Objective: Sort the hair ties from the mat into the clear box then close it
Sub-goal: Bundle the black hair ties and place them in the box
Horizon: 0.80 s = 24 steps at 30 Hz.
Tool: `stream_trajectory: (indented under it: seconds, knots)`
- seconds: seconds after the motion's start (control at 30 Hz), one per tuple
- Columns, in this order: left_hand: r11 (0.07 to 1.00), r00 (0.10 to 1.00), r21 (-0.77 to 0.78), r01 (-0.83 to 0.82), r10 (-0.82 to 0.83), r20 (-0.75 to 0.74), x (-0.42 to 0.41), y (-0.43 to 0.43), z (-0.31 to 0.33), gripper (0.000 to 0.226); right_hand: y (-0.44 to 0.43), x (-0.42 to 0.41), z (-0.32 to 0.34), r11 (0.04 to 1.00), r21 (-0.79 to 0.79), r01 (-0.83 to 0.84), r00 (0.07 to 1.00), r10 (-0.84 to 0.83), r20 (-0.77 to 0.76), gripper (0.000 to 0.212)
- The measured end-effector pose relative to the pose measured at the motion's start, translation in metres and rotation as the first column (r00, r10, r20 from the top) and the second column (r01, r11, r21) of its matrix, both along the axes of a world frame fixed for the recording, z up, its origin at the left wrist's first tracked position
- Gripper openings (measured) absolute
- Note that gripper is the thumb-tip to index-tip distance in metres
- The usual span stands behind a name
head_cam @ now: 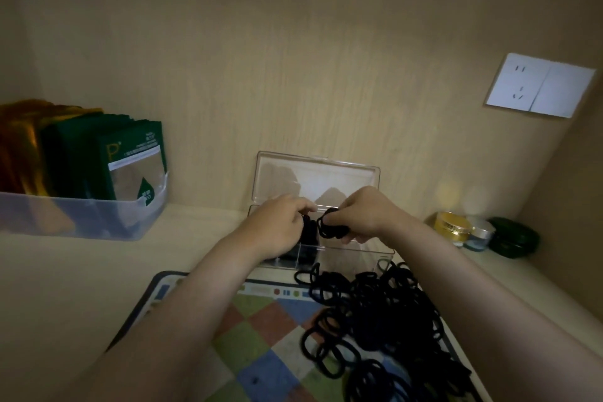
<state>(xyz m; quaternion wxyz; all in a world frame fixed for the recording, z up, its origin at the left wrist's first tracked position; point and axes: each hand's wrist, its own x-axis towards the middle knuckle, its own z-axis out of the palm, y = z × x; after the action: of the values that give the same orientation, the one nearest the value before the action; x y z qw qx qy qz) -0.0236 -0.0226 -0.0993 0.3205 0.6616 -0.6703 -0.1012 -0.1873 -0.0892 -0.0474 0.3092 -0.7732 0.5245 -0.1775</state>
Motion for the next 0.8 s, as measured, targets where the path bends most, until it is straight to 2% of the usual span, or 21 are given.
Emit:
stream_trajectory:
  seconds: [0.13,0.23,0.3,0.43,0.57,0.67,0.8]
  knots:
    - [1.000,1.000,-0.005,0.008,-0.008,0.006,0.003,0.002,0.001,0.046,-0.003,0.016,0.001,0.991,-0.134,-0.031,0.936,-0.018,-0.351,0.027]
    - [0.999,0.999,0.031,0.032,-0.032,0.015,0.001,0.007,0.005,0.045,-0.002,0.025,-0.003,0.981,-0.157,-0.111,0.824,0.002,-0.566,0.026]
    - [0.997,0.997,0.042,0.058,-0.060,0.050,-0.002,0.009,0.006,0.042,-0.002,0.029,-0.008,0.974,-0.166,-0.154,0.759,0.009,-0.651,0.032]
    - [0.994,0.982,0.060,0.087,-0.096,0.162,-0.003,0.012,0.004,0.038,0.002,0.026,-0.002,0.970,-0.100,-0.220,0.735,0.098,-0.671,0.026]
    - [0.992,0.972,0.073,0.099,-0.112,0.205,-0.002,0.012,0.003,0.037,0.009,0.015,0.017,0.973,0.029,-0.230,0.810,0.208,-0.548,0.028]
    - [0.993,0.973,0.060,0.105,-0.115,0.200,-0.003,0.012,0.003,0.035,0.012,0.009,0.015,0.968,-0.030,-0.251,0.830,0.199,-0.521,0.030]
    - [0.994,0.972,0.041,0.102,-0.108,0.208,-0.004,0.011,0.003,0.035,0.019,0.008,0.001,0.952,-0.084,-0.293,0.771,0.184,-0.610,0.035]
